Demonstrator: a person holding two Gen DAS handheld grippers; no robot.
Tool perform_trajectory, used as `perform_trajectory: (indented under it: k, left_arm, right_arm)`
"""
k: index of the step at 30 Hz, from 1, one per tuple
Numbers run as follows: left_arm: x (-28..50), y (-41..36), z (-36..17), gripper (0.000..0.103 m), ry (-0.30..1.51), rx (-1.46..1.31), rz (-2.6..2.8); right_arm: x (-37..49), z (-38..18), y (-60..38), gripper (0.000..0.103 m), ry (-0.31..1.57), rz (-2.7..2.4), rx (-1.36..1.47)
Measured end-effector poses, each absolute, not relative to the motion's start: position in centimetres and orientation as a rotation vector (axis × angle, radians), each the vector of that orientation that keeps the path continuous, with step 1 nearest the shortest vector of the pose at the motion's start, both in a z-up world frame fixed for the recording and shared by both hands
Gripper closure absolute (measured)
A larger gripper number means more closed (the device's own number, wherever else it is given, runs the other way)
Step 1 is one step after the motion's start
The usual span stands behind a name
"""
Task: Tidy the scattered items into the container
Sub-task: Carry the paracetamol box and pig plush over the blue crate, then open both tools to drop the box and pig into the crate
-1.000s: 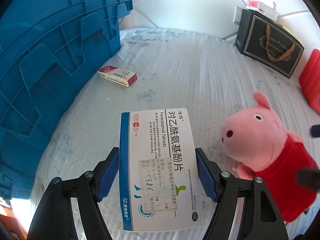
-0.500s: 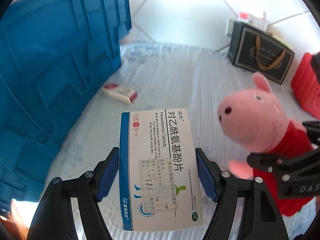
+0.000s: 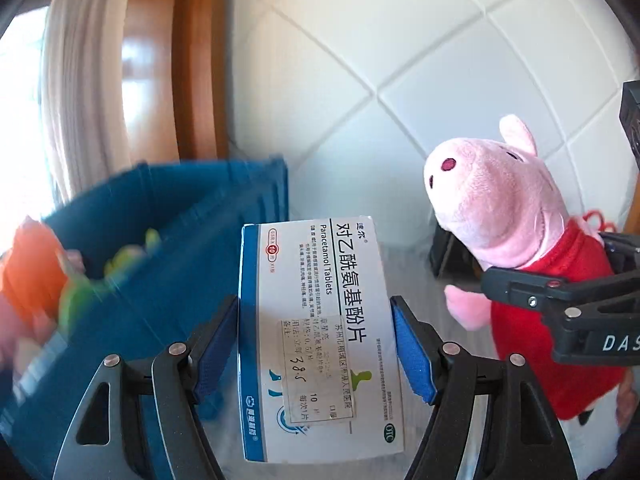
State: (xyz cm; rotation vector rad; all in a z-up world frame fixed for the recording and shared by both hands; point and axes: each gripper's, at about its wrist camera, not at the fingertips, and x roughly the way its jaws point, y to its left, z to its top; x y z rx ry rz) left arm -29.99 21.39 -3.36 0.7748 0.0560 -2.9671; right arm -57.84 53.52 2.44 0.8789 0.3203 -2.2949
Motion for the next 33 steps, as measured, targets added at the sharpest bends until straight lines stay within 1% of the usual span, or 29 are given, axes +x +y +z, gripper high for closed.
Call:
perform_trajectory:
  k: [5,7,8,10,13,17,20,26,27,28,29,30,31,32,33]
  left_arm:
    - [-28.6,14.3,4.3,0.030,-0.018,0.603,-2.961]
    - [-28.4,10.7,6.3,0.030,-0.036,0.549,-2.927]
    - [-28.3,9.1,6.9,0.030,-0.037,0.534,-2.910]
    - [-28.4,5.2,8.0,0.030,-0.037,0.514,-2.859]
    - [-28.6,0.1,8.3,0.030,-0.013,0.521,-2.800]
    - [-30.1,-5.2,6.3,0.030,0.019,0.637,-2.752]
    - [-31.2,-8.1,4.0,0.030,0.064,0.733,-2.744]
    - [-32.3,-10.1,1.7,0.030,0.090,0.816,-2.744]
    - [-32.3,-10.4,1.4,0.028,0.097,0.819,-2.749]
    - [-32.3,-10.5,1.3,0.026,0.107,0.826,-2.757]
    - [-32.2,-10.8,1.1,0.020,0.124,0.827,-2.761]
    - [-32.0,-10.9,1.1,0.017,0.135,0.818,-2.766]
    - [-31.8,-11.1,1.2,0.016,0.145,0.805,-2.772]
    - [-31.6,-11.1,1.3,0.015,0.146,0.796,-2.774]
    - [-31.3,-11.1,1.4,0.012,0.142,0.793,-2.774]
  right_arm:
    - [-56.0,10.0,46.6,0.027,0.239,-2.291,0.686]
    - [-55.4,12.4,42.9,0.026,0.223,-2.278,0.629]
    - [-55.0,13.1,41.3,0.026,0.239,-2.256,0.595]
    - [-54.5,14.4,37.6,0.026,0.207,-2.222,0.563]
    - [-53.6,15.4,32.0,0.026,0.195,-2.171,0.536]
    - [-53.6,13.9,25.0,0.026,0.229,-2.102,0.547]
    - [-54.3,11.2,20.7,0.026,0.274,-2.083,0.622]
    - [-56.0,5.3,15.8,0.026,0.372,-2.069,0.799]
    - [-56.1,4.8,15.4,0.025,0.368,-2.073,0.816]
    - [-56.2,4.6,15.3,0.024,0.370,-2.077,0.828]
    - [-56.2,4.5,15.2,0.023,0.376,-2.083,0.835]
    - [-56.2,4.4,15.4,0.022,0.381,-2.093,0.837]
    - [-56.1,4.5,15.8,0.017,0.382,-2.106,0.831]
    - [-56.0,4.8,16.4,0.009,0.377,-2.112,0.821]
    - [-55.6,5.1,16.6,0.004,0.367,-2.117,0.805]
